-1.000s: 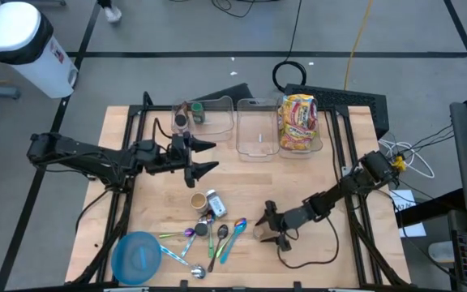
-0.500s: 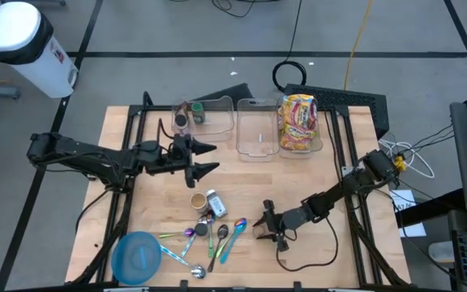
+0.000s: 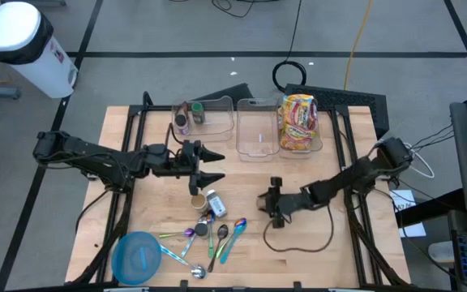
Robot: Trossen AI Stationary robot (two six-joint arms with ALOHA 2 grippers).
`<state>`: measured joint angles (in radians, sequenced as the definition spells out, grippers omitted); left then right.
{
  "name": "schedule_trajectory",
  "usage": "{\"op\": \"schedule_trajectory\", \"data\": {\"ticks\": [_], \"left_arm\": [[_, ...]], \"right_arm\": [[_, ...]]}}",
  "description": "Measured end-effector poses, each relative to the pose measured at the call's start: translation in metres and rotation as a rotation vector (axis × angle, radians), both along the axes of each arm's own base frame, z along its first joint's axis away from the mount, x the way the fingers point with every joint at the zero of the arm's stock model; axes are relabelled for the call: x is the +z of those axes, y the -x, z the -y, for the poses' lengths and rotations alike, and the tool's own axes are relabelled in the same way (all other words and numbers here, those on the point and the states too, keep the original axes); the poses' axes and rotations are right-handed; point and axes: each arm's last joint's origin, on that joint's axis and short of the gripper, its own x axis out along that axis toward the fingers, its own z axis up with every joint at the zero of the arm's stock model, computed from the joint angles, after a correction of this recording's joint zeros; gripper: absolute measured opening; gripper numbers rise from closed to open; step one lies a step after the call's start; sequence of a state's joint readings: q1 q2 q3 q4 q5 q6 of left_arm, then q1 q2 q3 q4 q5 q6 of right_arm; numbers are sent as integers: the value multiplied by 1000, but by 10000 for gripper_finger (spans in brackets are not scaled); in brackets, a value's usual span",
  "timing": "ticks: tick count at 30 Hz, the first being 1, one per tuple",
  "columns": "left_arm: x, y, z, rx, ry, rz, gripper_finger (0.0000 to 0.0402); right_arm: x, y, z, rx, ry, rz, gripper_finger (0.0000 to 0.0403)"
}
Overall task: Pick & Place Food Item
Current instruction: Put the brown seasoning bottle into the left transparent bin
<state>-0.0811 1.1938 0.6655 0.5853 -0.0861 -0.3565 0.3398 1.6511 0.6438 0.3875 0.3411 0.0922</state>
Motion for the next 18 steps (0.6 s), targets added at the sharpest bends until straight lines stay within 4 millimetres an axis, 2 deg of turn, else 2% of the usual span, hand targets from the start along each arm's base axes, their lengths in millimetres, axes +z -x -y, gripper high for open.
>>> {"op": "schedule_trajectory", "data": {"ticks": [6,18], "left_arm": [[0,0,0,1,-13,-5,351],[-1,0,0,1,-14,-13,351]], "right_arm": [[-7,-8,15,-20,-36,-9,190],[-9,-4,15,-45,-63,-42,249]]}}
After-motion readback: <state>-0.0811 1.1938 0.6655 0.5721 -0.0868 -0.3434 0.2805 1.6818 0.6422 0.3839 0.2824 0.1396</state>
